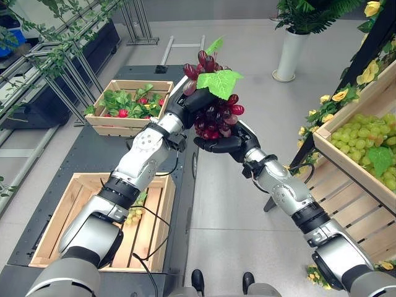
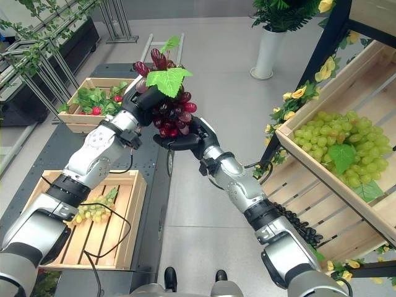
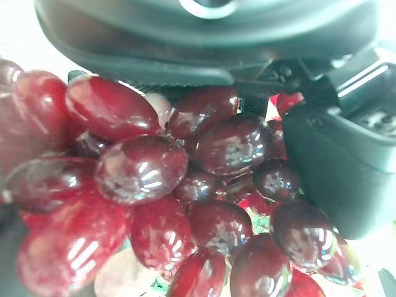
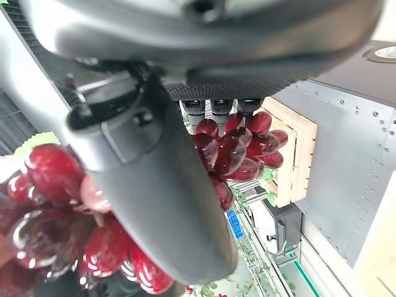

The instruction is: Pick up the fruits from the basket on one side to the basket on the other side

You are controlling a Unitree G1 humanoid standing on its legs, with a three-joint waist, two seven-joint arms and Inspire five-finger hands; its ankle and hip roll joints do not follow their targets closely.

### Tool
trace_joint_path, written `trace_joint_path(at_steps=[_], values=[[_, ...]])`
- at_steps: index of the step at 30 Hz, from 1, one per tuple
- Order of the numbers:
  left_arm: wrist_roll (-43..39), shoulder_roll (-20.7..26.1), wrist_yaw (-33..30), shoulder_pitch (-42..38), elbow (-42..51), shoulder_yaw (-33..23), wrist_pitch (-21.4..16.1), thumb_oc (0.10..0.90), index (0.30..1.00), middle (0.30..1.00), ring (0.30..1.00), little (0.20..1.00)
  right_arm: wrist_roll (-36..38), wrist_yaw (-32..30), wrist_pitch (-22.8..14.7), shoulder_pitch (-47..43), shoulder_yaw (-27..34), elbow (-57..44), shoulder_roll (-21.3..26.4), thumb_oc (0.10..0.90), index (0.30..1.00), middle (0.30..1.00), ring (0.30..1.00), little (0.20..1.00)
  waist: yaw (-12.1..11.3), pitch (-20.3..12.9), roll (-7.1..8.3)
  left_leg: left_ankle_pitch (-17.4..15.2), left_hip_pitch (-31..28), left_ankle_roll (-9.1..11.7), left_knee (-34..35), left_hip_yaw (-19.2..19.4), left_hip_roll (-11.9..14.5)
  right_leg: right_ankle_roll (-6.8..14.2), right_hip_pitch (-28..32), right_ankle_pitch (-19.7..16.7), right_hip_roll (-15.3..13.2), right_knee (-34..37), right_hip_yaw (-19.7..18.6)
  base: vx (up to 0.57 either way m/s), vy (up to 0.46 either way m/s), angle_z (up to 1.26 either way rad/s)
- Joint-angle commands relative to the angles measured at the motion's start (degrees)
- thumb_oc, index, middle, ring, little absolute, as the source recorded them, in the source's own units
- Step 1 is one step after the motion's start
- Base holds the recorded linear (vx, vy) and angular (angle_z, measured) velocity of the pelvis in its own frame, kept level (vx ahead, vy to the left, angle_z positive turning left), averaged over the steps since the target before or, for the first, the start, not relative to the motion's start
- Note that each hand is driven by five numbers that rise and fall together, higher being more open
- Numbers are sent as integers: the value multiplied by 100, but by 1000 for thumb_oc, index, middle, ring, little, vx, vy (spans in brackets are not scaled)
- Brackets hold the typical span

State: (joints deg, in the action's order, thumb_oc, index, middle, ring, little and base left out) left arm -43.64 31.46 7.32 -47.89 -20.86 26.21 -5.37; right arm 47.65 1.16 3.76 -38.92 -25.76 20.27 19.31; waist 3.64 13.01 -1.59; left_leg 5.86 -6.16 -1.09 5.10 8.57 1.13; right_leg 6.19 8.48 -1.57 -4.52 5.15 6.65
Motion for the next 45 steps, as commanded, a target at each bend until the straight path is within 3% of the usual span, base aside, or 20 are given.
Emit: trace_joint_path(at_steps=[1, 8, 10, 11, 14, 15, 21, 30, 45], values=[[-274, -329, 55, -1037, -650, 18, -535, 400, 300, 300, 300, 300, 377, -15, -1152, -934, 275, 265, -449, 400, 300, 300, 300, 300, -205, -1117, -115, -1033, -257, 179, -10, -103, -284, -276, -54, 307, 315, -15, 248, 0, 0, 0], [-220, -278, -196, -990, -662, -65, -551, 400, 300, 300, 300, 300, 380, -170, -1228, -873, 347, 283, -431, 400, 300, 300, 300, 300, -211, -1113, -109, -1037, -248, 173, -10, -123, -282, -274, -60, 309, 309, -15, 248, 0, 0, 0], [-149, -279, -288, -951, -735, -122, -560, 499, 448, 448, 448, 448, 421, -187, -1294, -830, 372, 281, -452, 400, 300, 300, 300, 300, -206, -1094, -108, -1034, -247, 172, -10, -133, -279, -278, -60, 306, 311, -15, 243, 0, 0, 0], [-142, -278, -290, -949, -739, -122, -560, 510, 465, 465, 465, 465, 424, -191, -1298, -826, 374, 279, -452, 400, 300, 300, 300, 300, -205, -1093, -109, -1034, -247, 172, -10, -134, -279, -279, -60, 306, 312, -15, 242, 0, 0, 0], [-74, -268, -277, -900, -793, -147, -521, 623, 634, 634, 634, 634, 506, -225, -1350, -768, 433, 279, -462, 400, 300, 300, 300, 300, -202, -1090, -106, -1028, -240, 171, -10, -144, -279, -279, -66, 303, 314, -15, 234, 0, 0, 0], [-31, -267, -376, -872, -838, -167, -567, 800, 900, 900, 900, 900, 587, -275, -1414, -723, 468, 284, -470, 400, 300, 300, 300, 300, -192, -1087, -102, -1031, -238, 167, -10, -143, -278, -282, -72, 302, 318, -15, 221, 0, 0, 0], [97, -301, -559, -768, -983, -258, -583, 800, 900, 900, 900, 900, 560, -332, -1571, -545, 500, 245, -568, 400, 300, 300, 300, 300, -158, -1068, -111, -1030, -245, 163, -10, -100, -269, -291, -82, 296, 333, -15, 178, 3, 0, -1], [611, -216, -846, -250, -1353, -584, -474, 800, 900, 900, 900, 900, -121, -431, -1739, 9, 679, -268, -448, 400, 300, 300, 300, 300, -42, -1008, -124, -1038, -262, 151, -10, -7, -256, -272, -112, 262, 352, -15, 65, 10, 3, -7], [859, -234, -939, 975, -1952, -1131, -454, 800, 900, 900, 900, 900, -725, -61, -1634, 1130, 1065, -224, 45, 400, 300, 300, 300, 300, 146, -905, -107, -1055, -327, 133, -10, 138, -229, -250, -117, 238, 380, -15, -85, 9, 16, -5]])
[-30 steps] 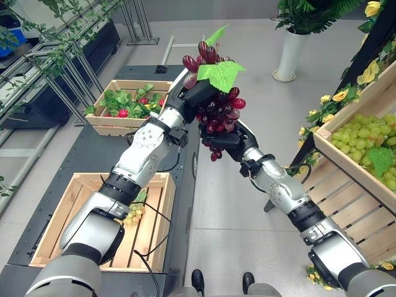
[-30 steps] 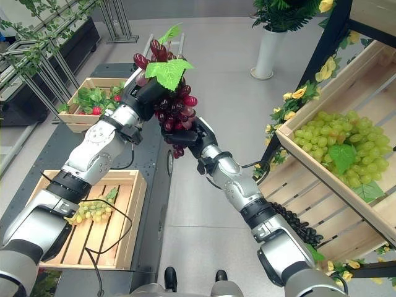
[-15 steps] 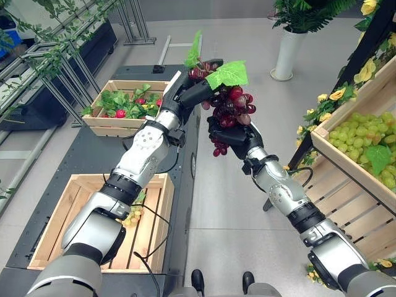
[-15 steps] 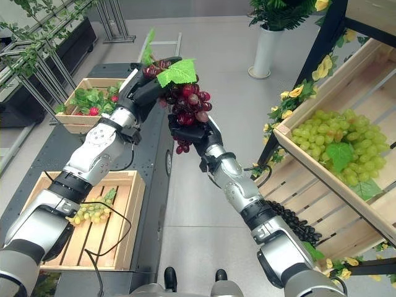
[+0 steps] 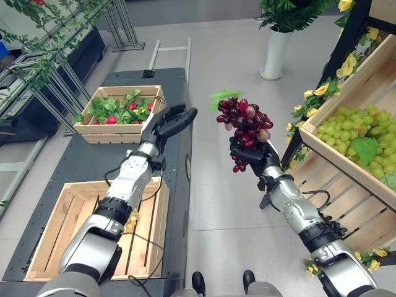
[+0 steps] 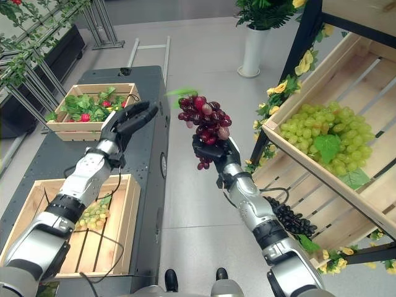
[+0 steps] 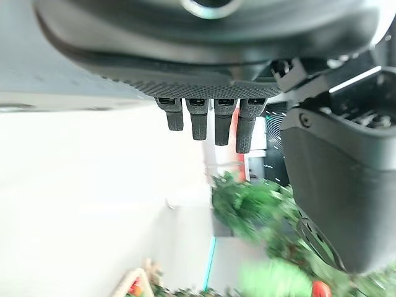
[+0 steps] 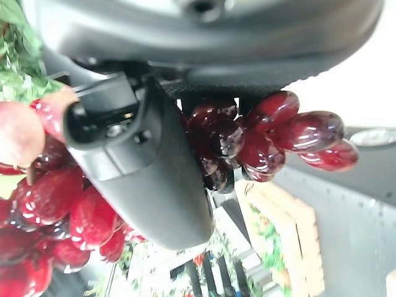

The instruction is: Pick up the fruits from the basket on one side to the basket on the other side

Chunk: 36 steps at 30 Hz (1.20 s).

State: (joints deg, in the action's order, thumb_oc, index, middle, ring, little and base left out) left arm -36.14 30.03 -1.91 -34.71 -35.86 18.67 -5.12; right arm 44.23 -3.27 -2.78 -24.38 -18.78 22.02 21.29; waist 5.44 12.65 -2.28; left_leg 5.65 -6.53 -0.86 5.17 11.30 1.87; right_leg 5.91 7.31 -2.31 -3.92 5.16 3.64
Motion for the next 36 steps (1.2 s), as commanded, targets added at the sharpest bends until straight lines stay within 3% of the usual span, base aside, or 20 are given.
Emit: trace_joint_path(at_steps=[1, 9, 16, 22, 25, 26, 31, 36], values=[[133, -118, 7, -262, -450, -392, -471, 800, 900, 900, 900, 900, -457, 376, -978, -261, 359, -401, -131, 400, 300, 300, 300, 300, -30, -860, -31, -1034, -293, 112, -17, -133, -299, -221, -1, 309, 322, -16, 211, 8, 9, -4], [82, -285, 190, 382, -425, -515, -530, 800, 900, 900, 900, 900, -663, 605, -996, 364, 433, -196, 8, 400, 300, 300, 300, 300, 3, -801, 17, -1045, -314, 96, -17, -87, -289, -206, -2, 291, 335, -16, 171, 7, 4, -2], [245, -863, 114, 1351, -329, -455, -781, 800, 900, 900, 900, 900, -693, 872, -1041, 1194, 496, 138, -74, 400, 300, 300, 300, 300, 14, -716, 66, -1050, -329, 63, -17, -64, -284, -186, -7, 268, 339, -16, 130, 15, -3, -6], [885, -1420, -98, 2068, -319, -240, -938, 800, 900, 900, 900, 900, -532, 1131, -868, 1903, 450, 423, -382, 400, 300, 300, 300, 300, 6, -579, 159, -1055, -329, 22, -17, -47, -283, -187, -13, 237, 364, -16, 72, 32, -14, -8], [1263, -1437, -156, 2218, -215, -82, -1054, 800, 900, 900, 900, 900, -325, 1185, -830, 2035, 456, 589, -511, 400, 300, 300, 300, 300, 1, -526, 197, -1056, -314, 11, -17, -24, -276, -179, -34, 225, 366, -22, 62, 11, -6, -1], [1747, -1401, -320, 2308, -90, 87, -1257, 800, 900, 900, 900, 900, -232, 1222, -840, 2123, 481, 691, -587, 400, 300, 300, 300, 300, 0, -455, 232, -1040, -284, 1, -17, -16, -274, -170, -85, 199, 368, -48, 45, 0, 0, 0], [1887, -1294, -478, 2431, 440, 418, -1454, 800, 900, 900, 900, 900, 11, 1297, -932, 2168, 393, 846, -667, 400, 300, 300, 300, 300, -52, -246, 272, -998, -171, -27, -17, -10, -270, -164, -234, 177, 357, -127, 35, -5, -21, -6], [1870, -1283, -649, 2440, 603, 554, -1417, 800, 900, 900, 900, 900, -20, 1180, -1075, 2146, 270, 837, -683, 400, 300, 300, 300, 300, -84, -37, 297, -952, -36, -43, -17, 14, -270, -158, -420, 157, 335, -227, 56, -5, -7, -1]])
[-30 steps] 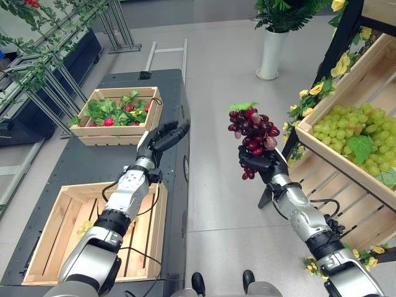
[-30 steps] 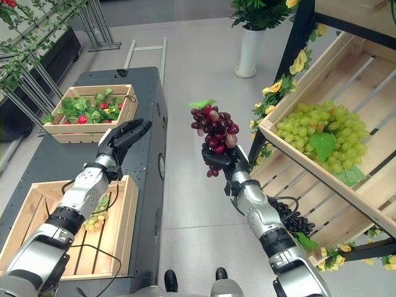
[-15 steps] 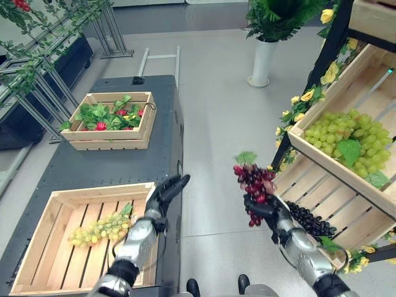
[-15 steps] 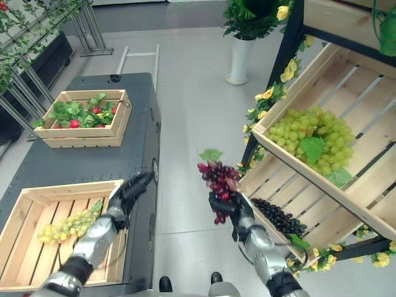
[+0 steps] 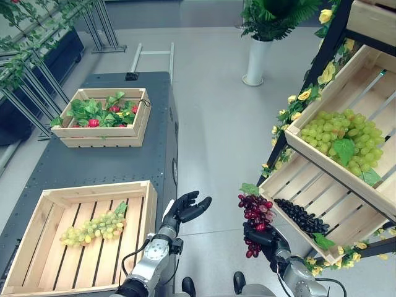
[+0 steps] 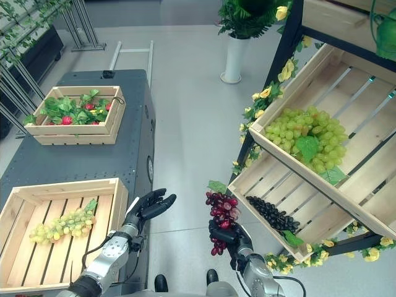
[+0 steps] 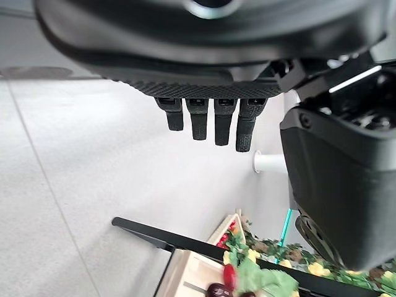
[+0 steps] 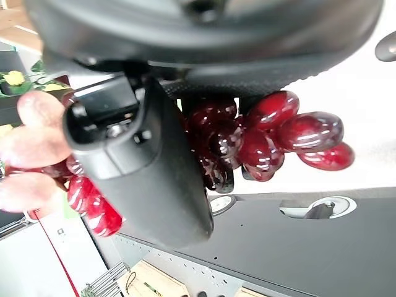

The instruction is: Pick up the fruits from the basket on one side to the basket on the other side

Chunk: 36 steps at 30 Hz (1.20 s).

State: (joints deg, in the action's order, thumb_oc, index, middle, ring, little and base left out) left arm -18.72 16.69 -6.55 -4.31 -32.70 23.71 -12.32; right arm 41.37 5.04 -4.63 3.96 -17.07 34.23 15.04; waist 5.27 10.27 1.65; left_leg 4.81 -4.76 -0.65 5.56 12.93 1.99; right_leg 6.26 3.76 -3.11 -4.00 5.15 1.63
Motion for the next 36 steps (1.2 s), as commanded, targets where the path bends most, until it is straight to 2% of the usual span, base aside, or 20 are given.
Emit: trace_joint_path(at_steps=[1, 5, 8, 9, 12, 17, 25, 31, 36], values=[[187, 62, -224, -604, 293, 74, -721, 800, 900, 900, 900, 900, 214, 329, -958, -717, 58, -387, -41, 400, 300, 300, 300, 300, -72, 294, -85, -850, -164, -71, -56, -128, -282, -188, -141, 250, 325, -292, 266, 0, 0, 0], [163, 197, -291, -646, 438, 137, -886, 800, 900, 900, 900, 900, 340, 280, -1107, -823, 13, -495, 32, 400, 300, 300, 300, 300, -76, 598, -111, -871, 118, -113, -314, -101, -280, -199, -515, 429, 271, -845, 322, -81, -20, -3], [116, 299, -337, -882, 526, 146, -953, 800, 900, 900, 900, 900, 513, 164, -1495, -977, 69, -743, 124, 400, 300, 300, 300, 300, -71, 1053, -112, -934, 582, -125, -895, -87, -259, -207, -998, 639, 192, -1606, 465, -159, -30, -9], [112, 307, -336, -910, 521, 147, -960, 800, 900, 900, 900, 900, 493, 137, -1538, -995, 79, -779, 135, 400, 300, 300, 300, 300, -71, 1103, -108, -946, 636, -126, -967, -81, -255, -209, -1048, 656, 182, -1680, 481, -122, -35, -7], [97, 348, -341, -1057, 587, 217, -1012, 800, 900, 900, 900, 900, 302, -74, -1908, -1074, 149, -1037, 196, 400, 300, 300, 300, 300, -31, 1383, -46, -1246, 1165, -168, -1863, 45, -262, -263, -1491, 855, 105, -2314, 501, -93, -27, -2], [150, 340, -383, -1228, 708, 469, -956, 800, 900, 900, 900, 900, 384, -226, -2161, -1167, 485, -1131, 407, 400, 300, 300, 300, 300, 47, 1661, 20, -1674, 1814, -170, -2932, 114, -253, -393, -2009, 1114, 30, -3072, 590, -43, 7, 3], [167, 419, -404, -1511, 797, 721, -802, 800, 900, 900, 900, 900, 547, -499, -2375, -1438, 990, -1348, 734, 400, 300, 300, 300, 300, 105, 1944, 168, -2098, 2457, -283, -3883, 180, -139, -480, -2665, 1328, 87, -3884, 596, -28, -24, 2], [230, 527, -297, -1535, 972, 737, -724, 800, 900, 900, 900, 900, 950, -558, -2419, -1600, 1445, -1551, 977, 400, 300, 300, 300, 300, 109, 1953, 226, -2291, 3050, -356, -4442, 128, -85, -564, -3199, 1449, 172, -4391, 562, -15, -47, -6], [234, 654, -177, -1623, 1146, 748, -512, 800, 900, 900, 900, 900, 1131, -839, -2481, -1789, 1833, -1645, 1267, 400, 300, 300, 300, 300, 62, 1953, 284, -2489, 3582, -394, -5050, -33, -66, -660, -3640, 1597, 216, -4939, 596, 1, -95, 2]])
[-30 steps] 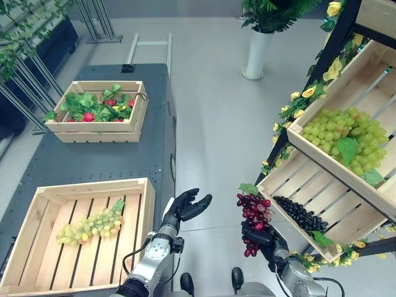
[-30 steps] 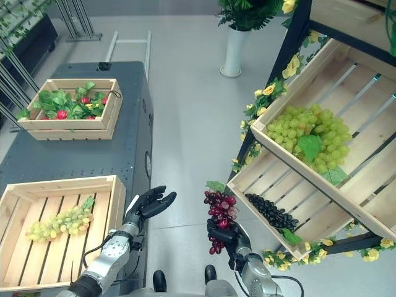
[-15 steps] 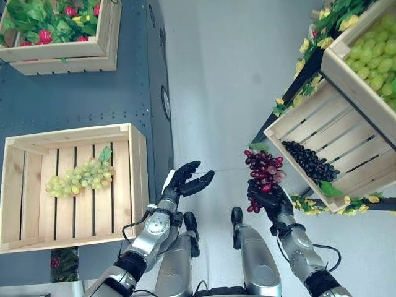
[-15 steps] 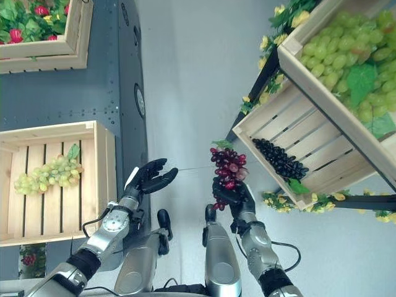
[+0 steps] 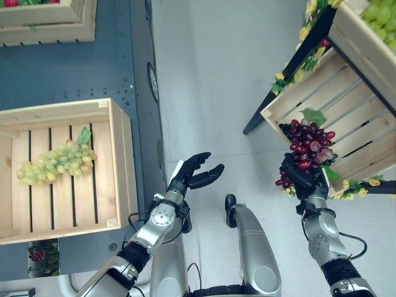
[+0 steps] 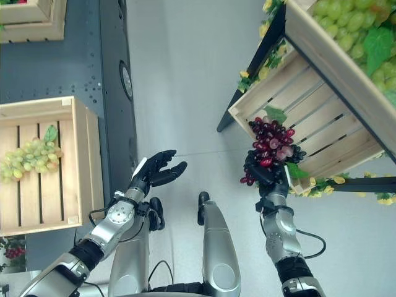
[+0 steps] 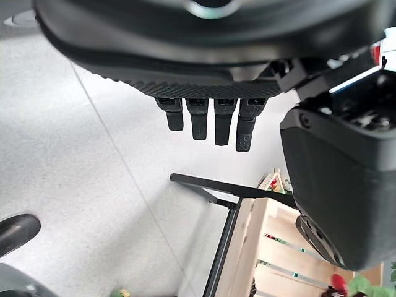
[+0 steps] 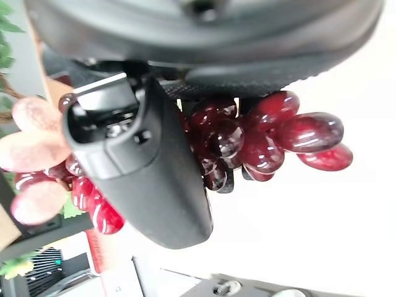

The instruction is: Pick up the fruits from the basket on one side to the basket on the other side

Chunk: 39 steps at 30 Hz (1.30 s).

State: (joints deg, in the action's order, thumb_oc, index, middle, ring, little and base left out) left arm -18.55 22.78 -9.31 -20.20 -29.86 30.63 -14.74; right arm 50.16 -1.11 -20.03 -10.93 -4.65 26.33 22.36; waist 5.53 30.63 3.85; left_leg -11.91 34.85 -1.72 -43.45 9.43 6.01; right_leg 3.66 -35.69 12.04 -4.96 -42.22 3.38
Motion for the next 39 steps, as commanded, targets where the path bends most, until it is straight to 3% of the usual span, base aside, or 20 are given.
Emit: trace_joint_path(at_steps=[1, 8, 11, 19, 27, 34, 35, 39], values=[[220, 76, 110, -41, 876, 69, -258, 800, 900, 900, 900, 900, 270, -263, -927, -355, 654, -842, 602, 400, 300, 300, 300, 300, 25, -83, 73, -854, -297, -294, -250, 287, -465, -413, 234, 104, 315, -287, 429, 8, -112, 4], [212, 337, 255, -70, 1038, 170, -74, 800, 900, 900, 900, 900, 564, -473, -643, -869, 1024, -431, 1303, 400, 300, 300, 300, 300, -133, -83, 130, -1058, 240, -302, -879, 100, -464, -496, -197, 206, 332, -774, 507, 4, -106, 6], [153, 493, 297, -96, 1122, 238, -55, 800, 900, 900, 900, 900, 1065, -465, -469, -1190, 1221, -30, 1580, 400, 300, 300, 300, 300, -211, -83, 119, -1096, 388, -279, -1014, 49, -473, -492, -308, 228, 336, -880, 537, 0, -85, 12], [40, 750, 377, -184, 1321, 381, 25, 800, 900, 900, 900, 900, 1524, -524, 49, -1931, 1436, 1040, 2212, 400, 300, 300, 300, 300, -366, -83, 88, -1142, 596, -247, -1189, -65, -501, -489, -461, 243, 296, -1017, 610, 5, -47, 6], [43, 977, 357, -179, 1445, 452, 104, 800, 900, 900, 900, 900, 1623, -449, 1232, -2328, 1311, 1818, 2687, 400, 300, 300, 300, 300, -484, -83, 151, -1161, 618, -234, -1239, -135, -453, -471, -442, 204, 268, -1007, 689, 10, -31, 2], [-8, 1110, 343, -144, 1484, 462, 80, 800, 900, 900, 900, 900, 1428, -302, 1682, -2571, 1210, 2272, 3107, 400, 300, 300, 300, 300, -515, -83, 151, -1158, 550, -214, -1158, -133, -426, -464, -377, 219, 264, -954, 695, 0, 0, 0], [-15, 1128, 345, -125, 1460, 466, 49, 800, 900, 900, 900, 900, 1415, -402, 1789, -2591, 1243, 2361, 3178, 800, 900, 900, 900, 900, -510, -83, 161, -1164, 522, -209, -1142, -131, -424, -467, -356, 230, 271, -946, 692, 0, 0, 0], [-22, 1139, 355, -94, 1415, 481, -61, 800, 900, 900, 900, 900, 1359, -378, 1777, -2677, 1289, 2553, 3218, 800, 900, 900, 900, 900, -517, -83, 155, -1177, 469, -214, -1109, -122, -417, -466, -308, 241, 280, -909, 679, 0, 0, 0]])
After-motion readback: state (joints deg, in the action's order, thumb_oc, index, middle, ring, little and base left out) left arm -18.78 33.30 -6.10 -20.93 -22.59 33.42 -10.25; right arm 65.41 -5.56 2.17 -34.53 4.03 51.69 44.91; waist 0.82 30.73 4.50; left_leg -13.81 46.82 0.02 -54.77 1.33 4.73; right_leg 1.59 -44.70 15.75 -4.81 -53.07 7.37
